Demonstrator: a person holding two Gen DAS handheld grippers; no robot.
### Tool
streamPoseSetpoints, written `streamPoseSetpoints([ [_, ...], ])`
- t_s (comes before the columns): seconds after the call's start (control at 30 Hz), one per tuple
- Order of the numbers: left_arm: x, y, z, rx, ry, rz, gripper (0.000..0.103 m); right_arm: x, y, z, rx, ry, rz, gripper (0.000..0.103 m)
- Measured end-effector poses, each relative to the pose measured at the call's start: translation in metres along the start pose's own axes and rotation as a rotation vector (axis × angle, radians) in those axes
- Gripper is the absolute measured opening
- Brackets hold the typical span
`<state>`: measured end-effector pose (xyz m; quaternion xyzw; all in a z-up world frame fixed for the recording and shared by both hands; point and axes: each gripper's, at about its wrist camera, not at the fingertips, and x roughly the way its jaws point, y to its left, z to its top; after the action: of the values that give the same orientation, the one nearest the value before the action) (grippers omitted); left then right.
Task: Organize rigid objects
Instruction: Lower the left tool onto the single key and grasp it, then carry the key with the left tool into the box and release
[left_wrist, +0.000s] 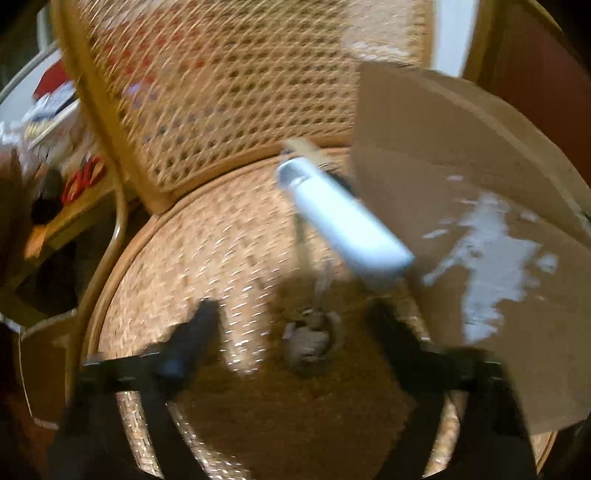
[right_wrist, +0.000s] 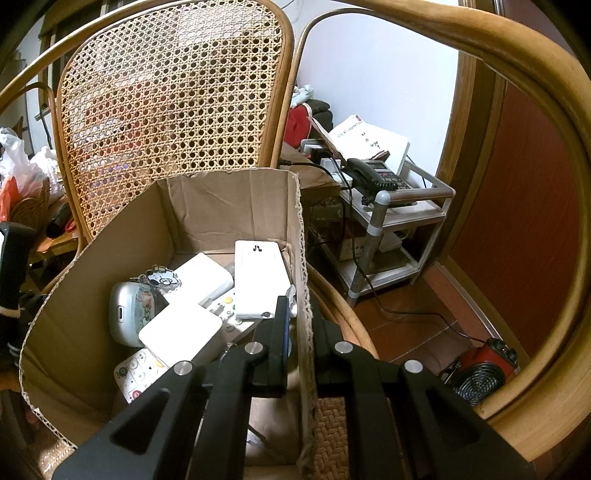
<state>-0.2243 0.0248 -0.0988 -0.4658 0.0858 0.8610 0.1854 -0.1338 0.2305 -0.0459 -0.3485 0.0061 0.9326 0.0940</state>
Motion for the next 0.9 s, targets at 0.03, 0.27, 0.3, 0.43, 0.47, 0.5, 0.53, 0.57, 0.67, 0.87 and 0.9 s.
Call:
streamPoseSetpoints([
  [0.03,-0.001,-0.005,0.002,0.030,-0.008,-0.019,0.042,0.000,0.000,0.000,-0.001,-0.001,0.000,0.011],
  [0.27,-0.002,-0.010,0.003,0.057,-0.012,-0.062,0.024,0.000,0.003,0.000,-0.003,0.000,0.002,0.011],
  [0.3,0.001,-0.004,0.004,0.053,-0.009,-0.072,0.024,0.001,0.004,0.001,-0.003,0.001,0.000,0.011],
  [0.43,-0.005,0.003,0.010,0.048,-0.005,-0.101,0.014,0.001,0.003,0.000,-0.004,0.000,0.003,0.012],
  [0.47,-0.010,0.002,0.013,0.071,-0.004,-0.094,0.011,0.001,0.003,0.000,-0.003,0.000,0.004,0.012],
  [0.5,-0.013,0.005,0.016,0.076,-0.014,-0.093,0.010,0.001,0.003,0.000,-0.003,-0.001,0.005,0.012],
  [0.53,-0.017,0.005,0.018,0.079,-0.019,-0.103,0.008,0.001,0.002,-0.001,-0.003,-0.001,0.005,0.012],
  [0.57,-0.021,0.006,0.021,0.075,-0.024,-0.110,0.007,0.001,0.003,-0.001,-0.003,-0.001,0.004,0.012],
  [0.67,-0.030,0.011,0.028,0.068,-0.047,-0.118,0.007,0.002,0.003,-0.001,-0.002,-0.001,0.004,0.012],
  [0.87,-0.051,0.011,0.038,0.059,-0.086,-0.175,0.007,0.002,0.002,-0.001,-0.002,-0.002,0.004,0.012],
  [0.9,-0.054,0.010,0.040,0.067,-0.088,-0.204,0.007,0.002,0.003,0.000,-0.002,-0.002,0.003,0.012],
])
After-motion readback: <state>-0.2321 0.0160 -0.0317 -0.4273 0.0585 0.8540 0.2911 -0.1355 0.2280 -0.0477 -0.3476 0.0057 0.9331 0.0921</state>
